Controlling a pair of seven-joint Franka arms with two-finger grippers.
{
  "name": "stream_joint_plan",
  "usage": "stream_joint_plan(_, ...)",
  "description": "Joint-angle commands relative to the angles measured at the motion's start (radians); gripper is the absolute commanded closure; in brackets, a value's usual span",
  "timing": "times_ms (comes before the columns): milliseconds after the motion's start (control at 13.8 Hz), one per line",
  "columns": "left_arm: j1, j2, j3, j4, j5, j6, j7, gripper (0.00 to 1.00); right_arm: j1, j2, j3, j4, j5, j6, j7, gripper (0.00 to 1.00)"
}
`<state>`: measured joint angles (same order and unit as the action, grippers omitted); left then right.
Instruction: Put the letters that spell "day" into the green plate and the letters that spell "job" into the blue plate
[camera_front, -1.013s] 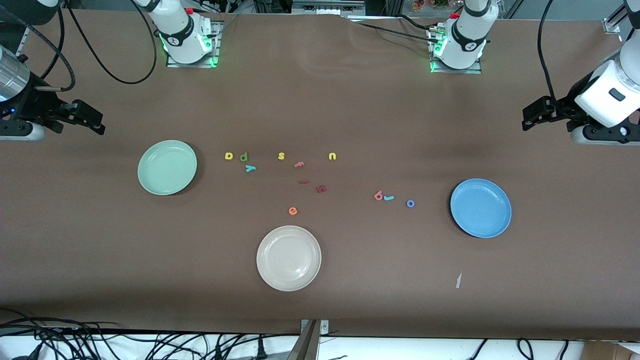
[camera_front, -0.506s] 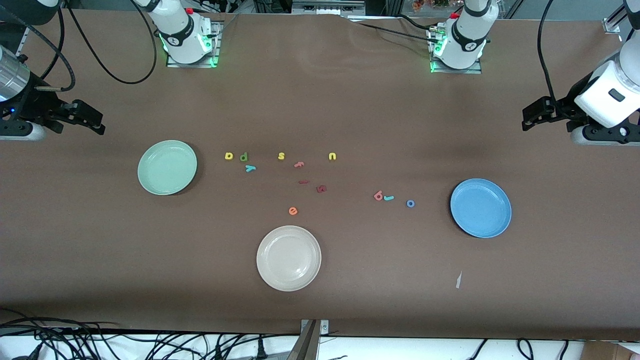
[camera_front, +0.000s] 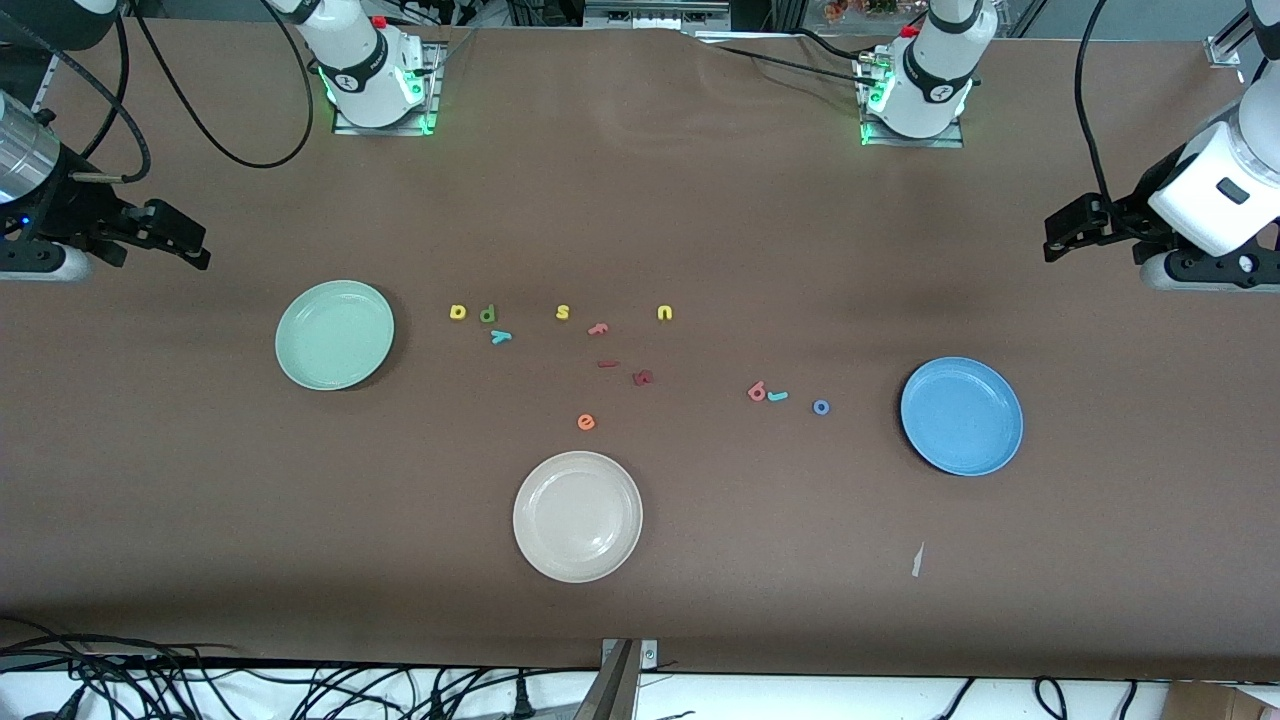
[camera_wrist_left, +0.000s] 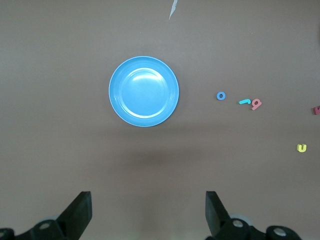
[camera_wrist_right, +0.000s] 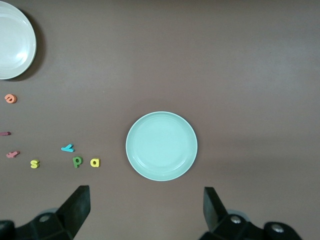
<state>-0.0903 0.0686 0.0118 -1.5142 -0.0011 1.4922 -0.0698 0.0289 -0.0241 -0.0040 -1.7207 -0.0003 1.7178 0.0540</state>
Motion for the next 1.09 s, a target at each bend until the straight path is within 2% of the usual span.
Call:
stream_joint_plan(0,0.001,0.013,0.002,0.032,-0.017,-0.02,-0.005,0.0,0.0,-0.01,0.006,0.003,-0.003,-0.006,-0.003,0.0)
stream_joint_plan(362,-0.002,0.013,0.002,0.034,-0.017,-0.02,-0.005,0.0,0.002,-0.008,0.006,-0.01,0.003,-0.046,0.007,0.0)
stream_joint_plan(506,-0.006,0.011,0.0,0.035,-0.02,-0.02,-0.007,0.0,0.014,0.021,0.013,-0.016,0.002,-0.052,0.004,0.0)
stream_joint_plan(724,-0.008,0.01,-0.003,0.035,-0.022,-0.02,-0.005,0.0,0.075,0.052,0.027,-0.104,0.003,-0.038,0.017,0.0)
stream_joint_plan(868,-0.008,0.011,-0.003,0.035,-0.02,-0.02,-0.005,0.0,0.091,0.053,0.05,-0.192,0.006,0.066,0.166,0.0)
stream_joint_plan(1013,-0.008,0.011,-0.003,0.035,-0.02,-0.02,-0.005,0.0,0.092,0.053,0.122,-0.31,0.006,0.194,0.356,0.0)
